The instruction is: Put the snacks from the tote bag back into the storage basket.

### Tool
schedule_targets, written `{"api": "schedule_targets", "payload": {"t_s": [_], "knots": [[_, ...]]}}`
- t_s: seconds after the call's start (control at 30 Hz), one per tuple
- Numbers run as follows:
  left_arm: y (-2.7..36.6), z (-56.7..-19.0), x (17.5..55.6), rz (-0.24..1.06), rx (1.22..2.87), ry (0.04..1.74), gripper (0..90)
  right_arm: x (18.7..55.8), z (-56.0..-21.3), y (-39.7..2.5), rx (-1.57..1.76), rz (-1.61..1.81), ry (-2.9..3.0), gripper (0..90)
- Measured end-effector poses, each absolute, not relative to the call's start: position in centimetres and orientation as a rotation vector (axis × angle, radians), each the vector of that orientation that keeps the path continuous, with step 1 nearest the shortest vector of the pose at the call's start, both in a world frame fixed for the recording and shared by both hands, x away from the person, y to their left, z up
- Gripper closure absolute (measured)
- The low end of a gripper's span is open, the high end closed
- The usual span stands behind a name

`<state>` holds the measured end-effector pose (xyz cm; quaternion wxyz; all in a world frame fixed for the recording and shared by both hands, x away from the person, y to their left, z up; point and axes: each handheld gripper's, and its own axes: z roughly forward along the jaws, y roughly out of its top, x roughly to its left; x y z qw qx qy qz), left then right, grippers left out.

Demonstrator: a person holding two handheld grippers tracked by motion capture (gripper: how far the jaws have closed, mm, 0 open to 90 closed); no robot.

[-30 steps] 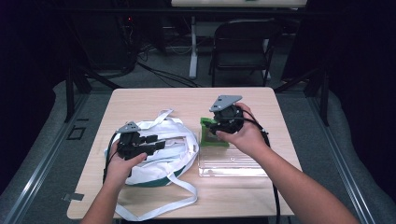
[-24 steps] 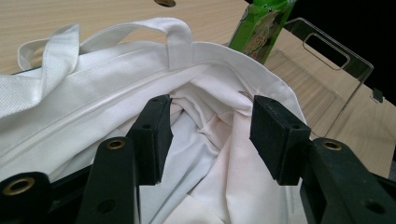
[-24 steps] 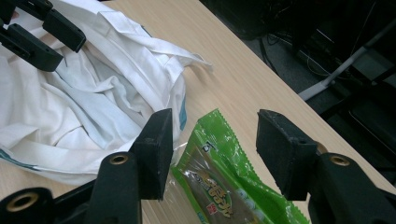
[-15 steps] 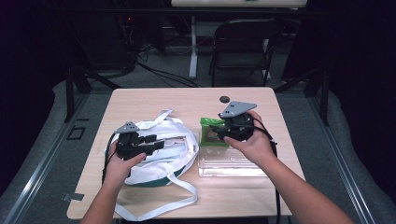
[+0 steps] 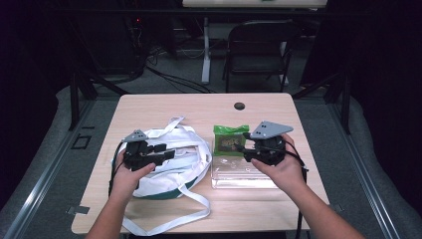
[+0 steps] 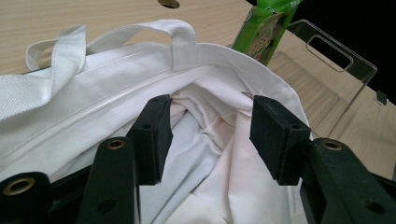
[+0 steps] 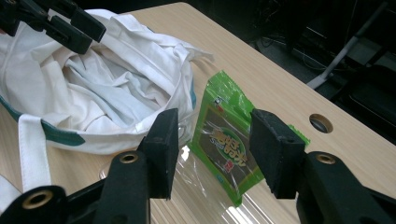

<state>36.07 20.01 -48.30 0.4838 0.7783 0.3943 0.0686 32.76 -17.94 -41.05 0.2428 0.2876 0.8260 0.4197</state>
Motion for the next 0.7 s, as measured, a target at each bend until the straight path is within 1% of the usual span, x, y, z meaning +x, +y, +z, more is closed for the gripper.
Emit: {"api": "schedule_targets", "payload": {"t_s": [0.23, 0.5, 0.7], "knots": [[19.9, -48.4, 36.1, 0.168, 1.9, 0.956, 48.5, 31.6, -41.4, -18.8, 0.808, 1.179, 2.236, 54.0], [20.0, -48.4, 36.1, 0.169, 1.901, 0.959, 48.5, 29.9, -42.5, -19.7, 0.829, 1.217, 2.198, 53.9], [20.1, -48.4, 36.0, 0.179, 1.899, 0.96, 48.5, 29.4, -43.6, -20.1, 0.83, 1.22, 2.182, 54.0]]}}
